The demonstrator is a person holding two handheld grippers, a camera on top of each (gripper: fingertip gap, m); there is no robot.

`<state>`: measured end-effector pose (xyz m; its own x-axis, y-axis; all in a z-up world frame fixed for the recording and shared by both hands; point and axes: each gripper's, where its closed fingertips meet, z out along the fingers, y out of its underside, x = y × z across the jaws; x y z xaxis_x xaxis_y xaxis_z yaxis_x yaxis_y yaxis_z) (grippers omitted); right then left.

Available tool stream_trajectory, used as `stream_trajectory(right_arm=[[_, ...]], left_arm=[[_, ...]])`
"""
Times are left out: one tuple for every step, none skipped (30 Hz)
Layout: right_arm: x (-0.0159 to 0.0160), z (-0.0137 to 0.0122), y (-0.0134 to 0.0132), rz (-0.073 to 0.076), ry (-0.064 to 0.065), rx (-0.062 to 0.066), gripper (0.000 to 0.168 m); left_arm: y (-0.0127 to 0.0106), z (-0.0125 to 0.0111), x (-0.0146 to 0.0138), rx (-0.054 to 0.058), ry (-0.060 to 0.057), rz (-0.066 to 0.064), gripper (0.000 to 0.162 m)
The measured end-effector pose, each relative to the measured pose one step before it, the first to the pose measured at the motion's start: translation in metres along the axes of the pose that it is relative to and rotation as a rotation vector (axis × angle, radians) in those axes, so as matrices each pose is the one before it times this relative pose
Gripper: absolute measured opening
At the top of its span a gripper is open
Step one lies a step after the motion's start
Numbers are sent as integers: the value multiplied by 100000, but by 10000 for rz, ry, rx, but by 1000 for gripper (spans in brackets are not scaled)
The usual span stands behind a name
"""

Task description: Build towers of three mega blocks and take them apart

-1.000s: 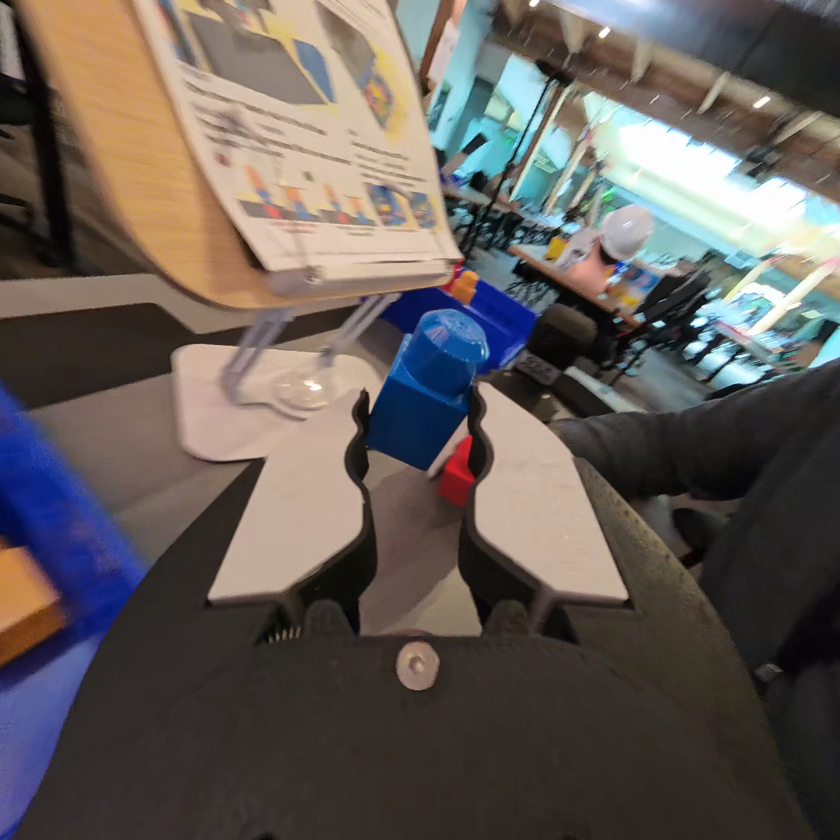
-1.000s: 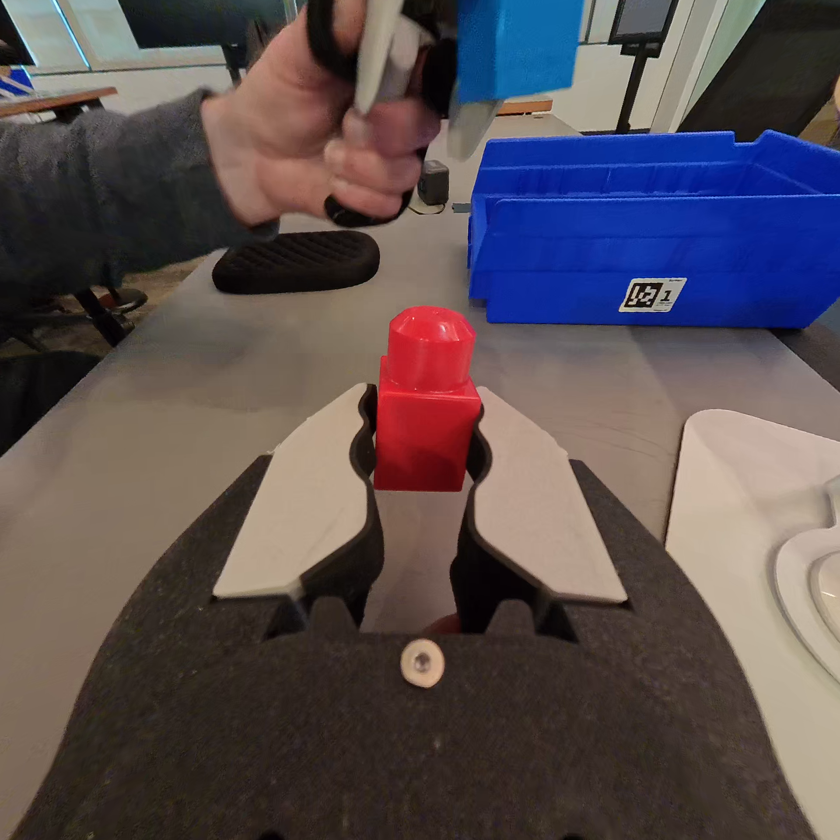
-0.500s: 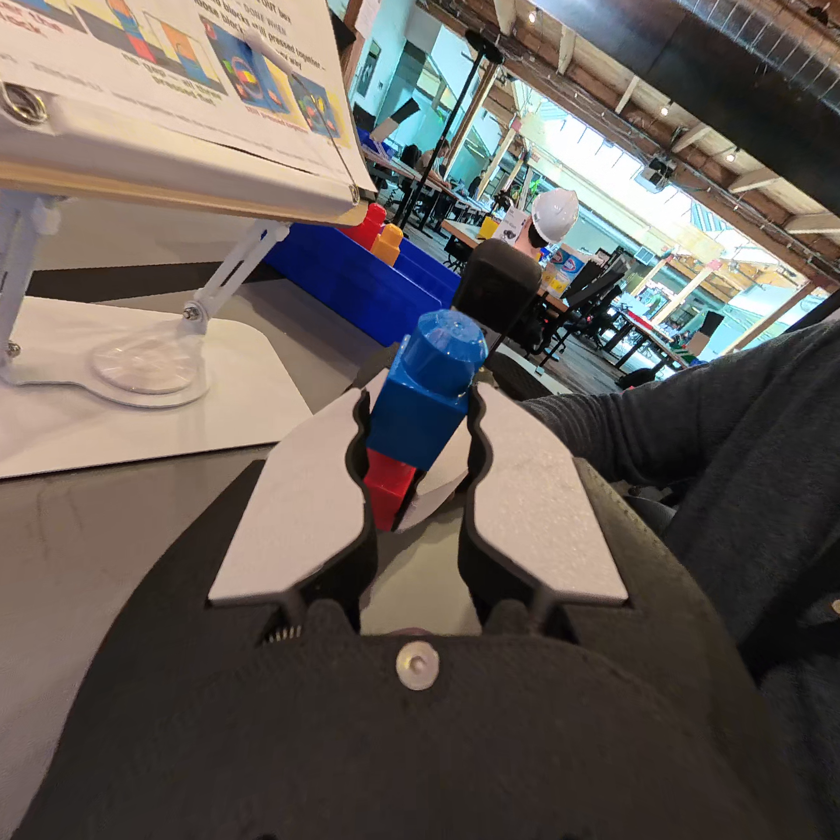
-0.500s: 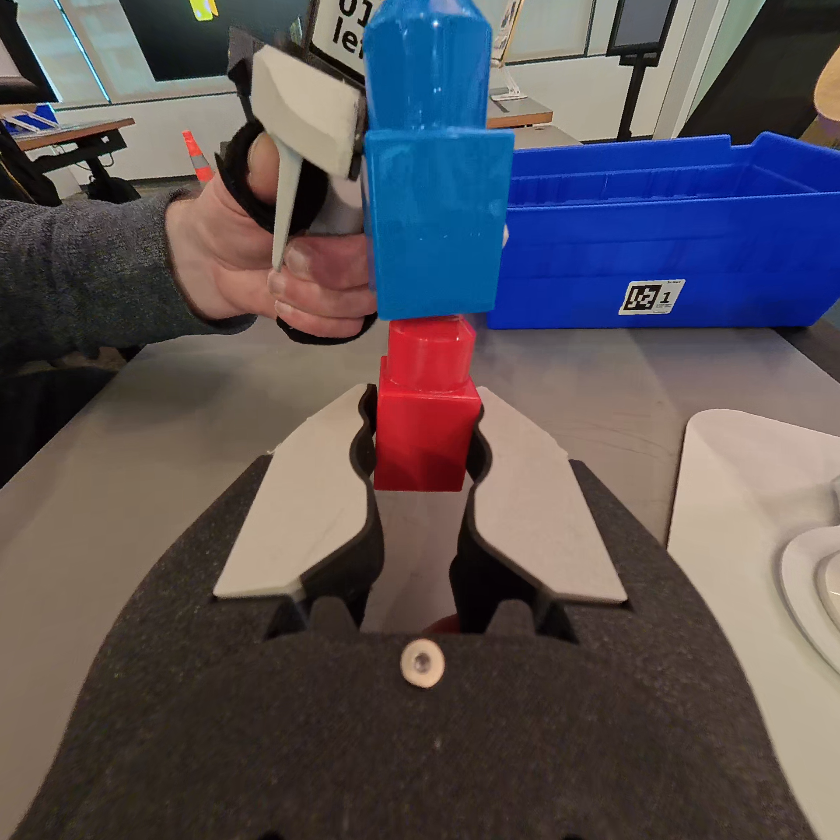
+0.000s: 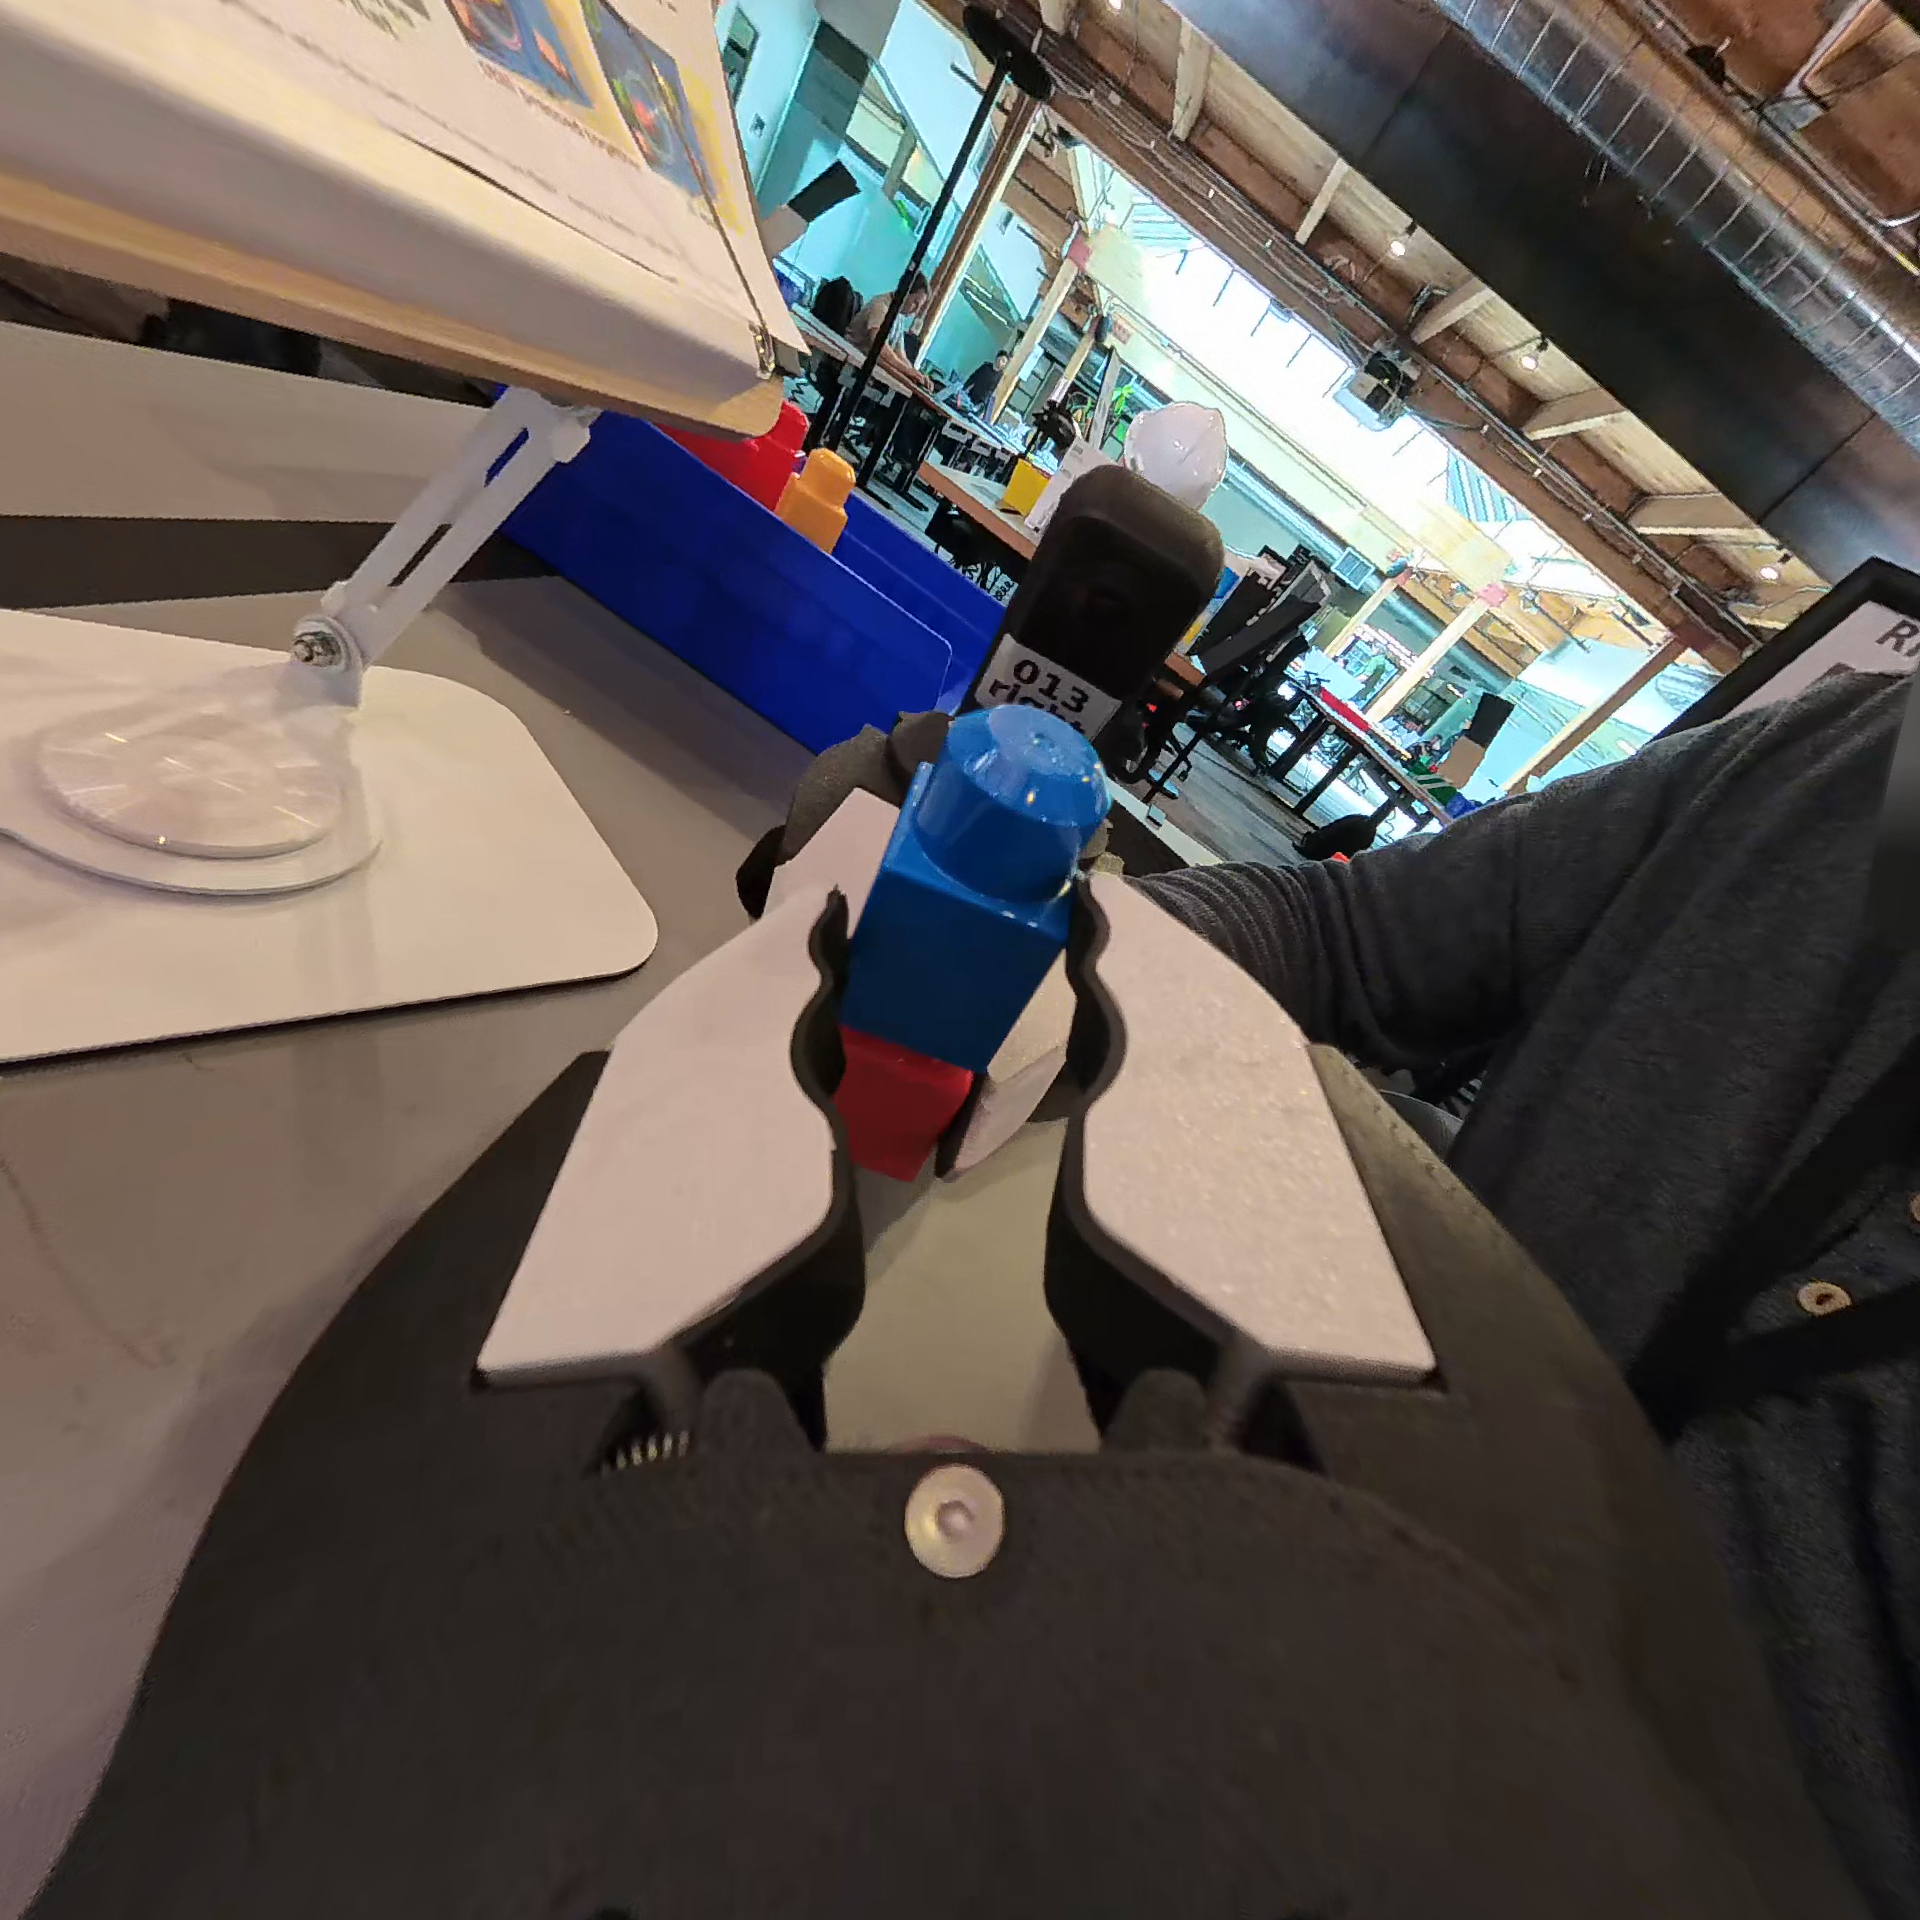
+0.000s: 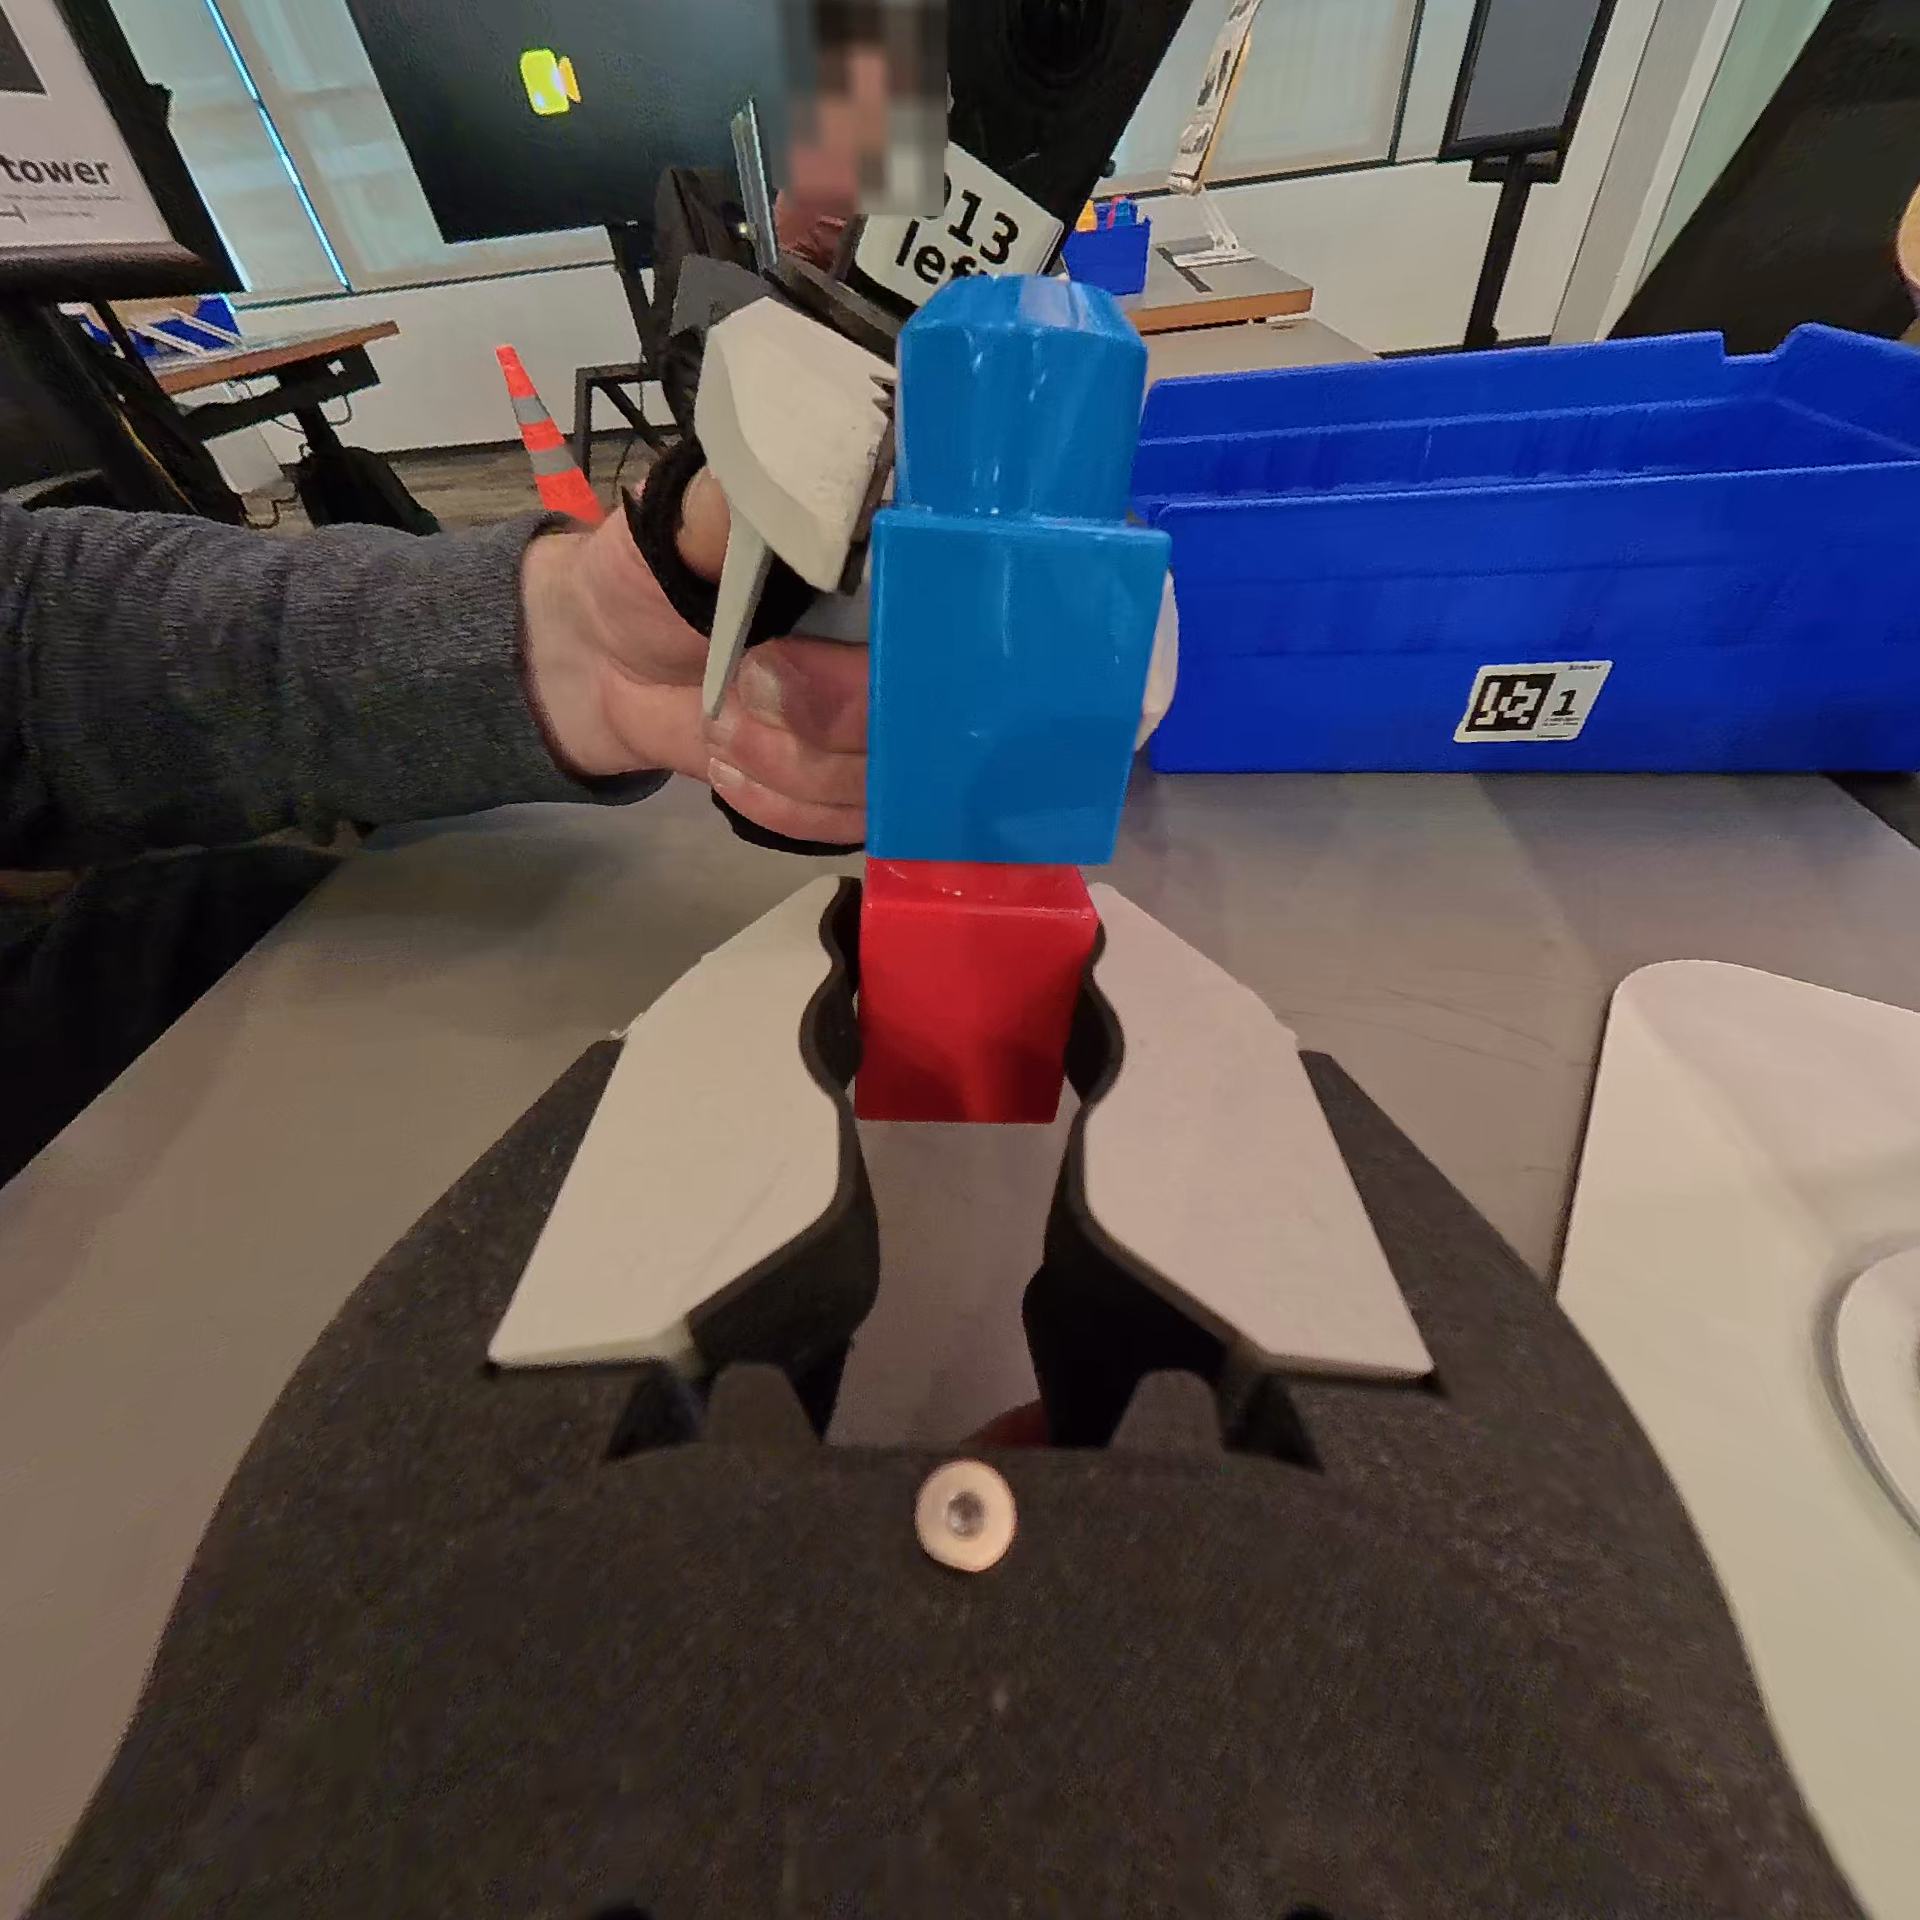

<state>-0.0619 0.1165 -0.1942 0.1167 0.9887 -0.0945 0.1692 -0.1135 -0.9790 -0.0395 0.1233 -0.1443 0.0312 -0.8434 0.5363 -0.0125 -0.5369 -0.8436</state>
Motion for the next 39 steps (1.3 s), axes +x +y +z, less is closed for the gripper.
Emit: stream_trajectory(right_arm=[[-60, -46, -44, 16, -68, 41, 36], [-49, -31, -24, 12, -50, 23, 36], [-61, -31, -22, 1, -48, 14, 36], [-67, -28, -14, -6, -58, 15, 36], [-69, -9, 0, -5, -49, 2, 36], [-24, 8, 31, 3, -24, -20, 36], [-24, 12, 10, 1, -24, -11, 36], [-57, -15, -5, -3, -47, 6, 36], [-59, -28, -14, 2, -47, 16, 36], [-29, -11, -13, 13, -39, 9, 36], [-31, -3, 18, 2, -24, -6, 36], [-44, 6, 22, -20, -21, -16, 36], [-45, 29, 29, -28, -9, -24, 35], [-13, 15, 35, -6, -5, -22, 35], [-9, -2, 3, 14, -15, -4, 35], [0, -10, -2, 20, -14, 9, 35], [7, -16, -22, 17, -10, 18, 35], [8, -9, -16, 2, 6, 14, 35], [13, -16, -4, 0, 17, 6, 35], [21, -5, -7, 8, 12, 6, 35], [29, 6, 5, 4, 25, -5, 36], [49, 12, 23, 4, 40, -12, 35], [15, 6, 5, 0, 20, -4, 35], [-3, 13, 22, -8, 1, -11, 35], [-7, 20, 29, 0, 5, -26, 35], [-27, 17, 30, -1, -20, -19, 35], [-40, 17, 18, -20, -17, -15, 36], [-38, 30, 40, -22, -9, -26, 35], [-20, 22, 25, -8, -10, -24, 35], [-4, 7, 3, -1, -3, -4, 35], [-4, -8, 11, 8, -8, -1, 35], [-11, -4, 8, 4, -6, -6, 35], [14, 10, 11, 12, 2, -4, 35], [2, -7, -3, 10, -1, 3, 35], [1, 3, -5, -2, -1, 4, 35], [-2, 8, 1, 4, 1, -2, 35], [13, 1, -3, 6, 6, 1, 35], [15, -3, -10, 1, 12, 9, 35], [1, -14, -7, 3, 1, 8, 35]], left_arm=[[35, 37, 83, 11, 66, 60, 40], [35, 33, 25, 43, 74, -13, 40], [39, 15, 28, 60, 107, -82, 39], [77, 35, 30, 50, 124, -79, 39], [75, 1, 31, 47, 107, -41, 39], [45, -22, 3, 42, 52, 0, 39], [38, -22, -10, 28, 29, 0, 39], [42, 1, 30, 4, 56, -17, 39], [49, 21, 39, 16, 38, 34, 39], [26, 30, 16, 29, 17, 17, 39], [49, 19, -9, 3, 22, -14, 39], [70, -1, 6, -41, 38, -7, 39], [78, -33, 28, -60, 31, 18, 39], [47, -11, -14, -45, -15, 19, 39], [29, 8, -10, -30, -14, -36, 39], [-5, 8, -15, -16, -14, -34, 39], [-10, 31, -3, -4, -48, 63, 39], [-3, 39, 5, -8, -57, 67, 39], [-4, 47, -12, -23, -88, 66, 39], [17, 33, -19, -28, -106, 79, 39], [18, 28, -47, -31, -110, 81, 39], [11, 26, -57, -18, -118, 55, 39], [10, 12, -35, -9, -86, 25, 39], [31, 10, -2, -11, -61, 42, 39], [58, -16, -22, -31, -80, 66, 39], [39, 0, 4, -33, -81, 63, 39], [46, 12, 42, -43, -57, 41, 39], [56, 7, 44, -61, -67, 79, 39], [43, 16, 20, -60, -72, 80, 39], [19, 28, 17, -34, -54, 29, 39], [5, 29, 2, -20, -49, 39, 39], [28, 25, 14, -24, -38, 59, 39], [-3, 21, -14, -4, -46, 39, 39], [-10, 31, -9, 18, -30, -3, 39], [-7, 11, 10, 16, -6, -20, 39], [-9, -7, -11, 22, -26, 15, 39], [-12, 3, -10, 39, -45, 28, 39], [-24, 19, -13, 44, -45, -9, 39], [-19, 16, 7, 33, -54, 17, 39]])
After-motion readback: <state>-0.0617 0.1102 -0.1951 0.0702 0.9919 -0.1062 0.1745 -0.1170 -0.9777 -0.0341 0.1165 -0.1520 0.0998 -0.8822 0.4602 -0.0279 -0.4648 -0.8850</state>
